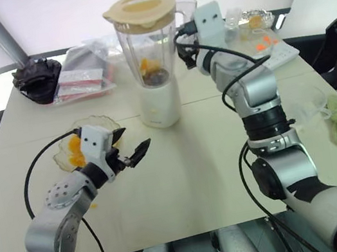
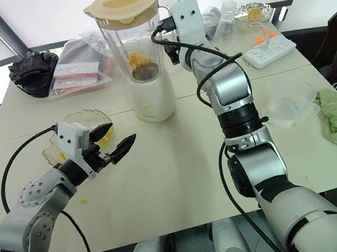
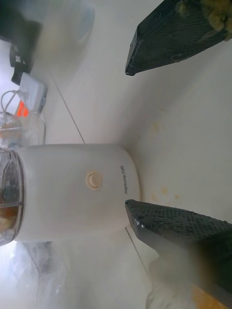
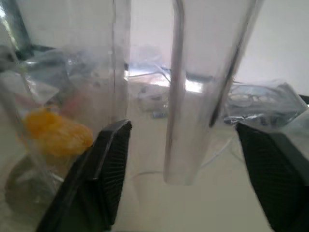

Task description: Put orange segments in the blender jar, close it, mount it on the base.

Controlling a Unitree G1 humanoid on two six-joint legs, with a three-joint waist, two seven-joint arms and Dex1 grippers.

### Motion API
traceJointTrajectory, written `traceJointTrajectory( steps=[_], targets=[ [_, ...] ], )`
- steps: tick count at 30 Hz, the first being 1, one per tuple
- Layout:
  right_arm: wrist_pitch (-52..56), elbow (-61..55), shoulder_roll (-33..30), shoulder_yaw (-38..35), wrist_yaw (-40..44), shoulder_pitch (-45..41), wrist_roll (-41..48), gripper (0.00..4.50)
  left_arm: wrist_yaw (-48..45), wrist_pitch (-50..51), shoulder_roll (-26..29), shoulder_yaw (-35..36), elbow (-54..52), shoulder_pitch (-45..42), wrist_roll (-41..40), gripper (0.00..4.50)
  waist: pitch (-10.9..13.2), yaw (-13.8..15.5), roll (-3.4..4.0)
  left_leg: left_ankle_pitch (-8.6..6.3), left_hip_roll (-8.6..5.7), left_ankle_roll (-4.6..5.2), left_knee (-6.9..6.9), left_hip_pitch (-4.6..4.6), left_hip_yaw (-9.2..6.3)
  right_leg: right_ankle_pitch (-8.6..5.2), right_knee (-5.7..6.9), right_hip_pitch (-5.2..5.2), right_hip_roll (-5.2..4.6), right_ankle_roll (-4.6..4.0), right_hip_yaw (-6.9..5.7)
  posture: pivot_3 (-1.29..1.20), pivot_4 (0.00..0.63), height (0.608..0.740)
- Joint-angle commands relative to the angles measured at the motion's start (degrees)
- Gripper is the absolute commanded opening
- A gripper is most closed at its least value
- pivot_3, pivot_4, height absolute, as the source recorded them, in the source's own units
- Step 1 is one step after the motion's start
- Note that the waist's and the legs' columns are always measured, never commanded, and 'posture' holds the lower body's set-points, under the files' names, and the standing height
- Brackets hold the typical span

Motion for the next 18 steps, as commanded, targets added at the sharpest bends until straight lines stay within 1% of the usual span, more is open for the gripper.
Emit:
traceJointTrajectory(
  steps=[1, 6, 9, 13, 16, 18],
  targets=[
    [-1.9, -1.2, -0.3, 0.1, 0.2, -1.0, -0.7, 4.46, -0.3, -0.5, 0.2, 0.3, -0.9, -0.8, -0.1, 4.31, 0.0, -0.1, 0.00, 0.00, 0.00, 0.00, -0.01, 0.00, 0.00, 0.00, 0.00, 0.00, 0.00, 0.00, 0.00, 0.00, 0.150, 0.740],
    [-0.9, -4.4, -2.5, 0.7, 2.4, 2.2, -0.9, 4.46, -0.2, -0.5, 0.2, 0.4, -1.0, -0.8, -0.2, 4.31, 0.0, 0.0, -0.01, 0.00, 0.00, 0.00, -0.01, 0.00, 0.00, 0.00, -0.01, 0.01, 0.00, 0.00, -0.01, 0.00, 0.150, 0.740],
    [0.3, -8.3, -4.5, 1.1, 5.4, 5.3, -0.3, 4.46, -0.3, -0.4, 0.3, 0.5, -1.1, -0.7, -0.3, 4.31, 0.0, 0.3, -0.01, 0.00, 0.00, 0.00, 0.01, -0.02, 0.00, 0.00, -0.02, 0.01, -0.01, 0.00, -0.01, 0.00, 0.150, 0.740],
    [0.5, -17.6, -10.6, 2.1, 15.9, 12.7, 3.3, 4.46, -0.5, 0.2, 0.5, 1.4, -1.5, -0.5, -1.3, 4.31, 0.0, 0.4, -0.01, 0.00, -0.01, 0.00, 0.01, -0.06, 0.00, 0.00, -0.07, 0.02, -0.02, 0.01, -0.03, 0.00, 0.150, 0.740],
    [-0.5, -23.9, -17.7, 2.1, 24.9, 19.5, 6.4, 4.46, -0.5, 0.8, 0.6, 2.5, -1.4, -0.7, -2.5, 4.31, 0.0, 0.4, -0.03, 0.00, -0.01, 0.01, 0.01, -0.08, 0.00, -0.01, -0.13, 0.06, -0.02, 0.02, -0.09, 0.00, 0.150, 0.740],
    [-1.9, -27.2, -22.6, 0.7, 30.7, 23.8, 8.9, 4.46, -0.8, 1.0, 0.9, 3.2, -1.4, -0.7, -3.1, 4.31, 0.0, 0.4, -0.04, 0.00, 0.00, 0.01, 0.02, -0.07, 0.01, -0.01, -0.14, 0.08, -0.02, 0.02, -0.09, 0.00, 0.150, 0.740]
  ],
)
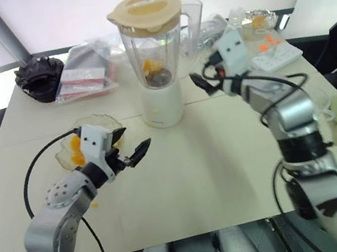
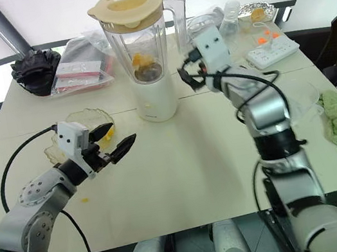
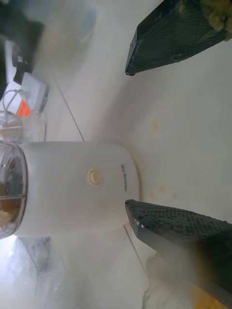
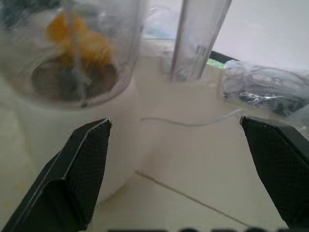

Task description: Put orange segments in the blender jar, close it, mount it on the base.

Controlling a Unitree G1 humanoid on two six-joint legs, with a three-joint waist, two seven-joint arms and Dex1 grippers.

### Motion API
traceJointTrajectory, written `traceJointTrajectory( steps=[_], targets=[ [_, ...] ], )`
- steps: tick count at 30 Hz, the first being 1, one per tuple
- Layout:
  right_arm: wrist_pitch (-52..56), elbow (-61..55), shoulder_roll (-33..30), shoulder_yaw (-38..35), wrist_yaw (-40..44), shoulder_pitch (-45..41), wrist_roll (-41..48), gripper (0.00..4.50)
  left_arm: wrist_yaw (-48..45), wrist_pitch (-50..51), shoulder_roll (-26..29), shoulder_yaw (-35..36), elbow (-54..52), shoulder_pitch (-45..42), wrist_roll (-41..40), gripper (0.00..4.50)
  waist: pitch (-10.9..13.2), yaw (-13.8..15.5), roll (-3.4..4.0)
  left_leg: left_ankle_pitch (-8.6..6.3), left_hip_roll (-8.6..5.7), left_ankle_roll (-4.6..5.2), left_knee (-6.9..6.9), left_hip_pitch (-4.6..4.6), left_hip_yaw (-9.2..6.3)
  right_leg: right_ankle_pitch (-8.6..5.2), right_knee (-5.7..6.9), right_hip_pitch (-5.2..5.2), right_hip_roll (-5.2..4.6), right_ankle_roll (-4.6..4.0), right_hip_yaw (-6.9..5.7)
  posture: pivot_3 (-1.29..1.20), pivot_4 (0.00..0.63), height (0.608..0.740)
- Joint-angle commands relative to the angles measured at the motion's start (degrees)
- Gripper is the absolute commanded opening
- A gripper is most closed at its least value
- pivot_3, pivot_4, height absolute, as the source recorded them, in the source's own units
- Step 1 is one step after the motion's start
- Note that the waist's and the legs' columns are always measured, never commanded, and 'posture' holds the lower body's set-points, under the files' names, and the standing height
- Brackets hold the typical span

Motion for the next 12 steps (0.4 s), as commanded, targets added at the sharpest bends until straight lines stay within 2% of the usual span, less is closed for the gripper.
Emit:
traceJointTrajectory(
  steps=[1, 7, 12],
  targets=[
    [-3.3, -7.8, -6.8, -3.6, 10.5, 5.2, 5.3, 4.46, -0.8, -0.1, 1.1, 2.5, -1.4, -0.4, -1.7, 4.31, 0.0, 0.0, -0.02, 0.00, 0.00, 0.00, 0.01, 0.00, 0.01, 0.00, 0.00, 0.01, 0.00, 0.00, 0.00, 0.00, 0.150, 0.740],
    [-0.2, -11.1, -17.8, -14.4, 24.6, 14.6, 18.1, 4.46, -2.5, 0.4, 4.0, 5.4, -2.2, -0.1, -3.5, 4.31, 0.0, 0.0, -0.07, 0.00, 0.04, 0.00, 0.05, 0.08, 0.03, -0.02, -0.07, 0.11, 0.02, -0.02, 0.00, 0.00, 0.150, 0.740],
    [2.2, -10.6, -21.7, -18.5, 28.7, 17.9, 23.8, 4.46, -4.5, 0.5, 6.8, 7.9, -2.1, 0.4, -5.6, 4.31, 0.1, 0.1, -0.20, 0.00, 0.10, 0.01, 0.07, 0.24, 0.03, -0.12, -0.19, 0.34, 0.07, -0.20, -0.04, 0.00, 0.150, 0.740]
  ],
)
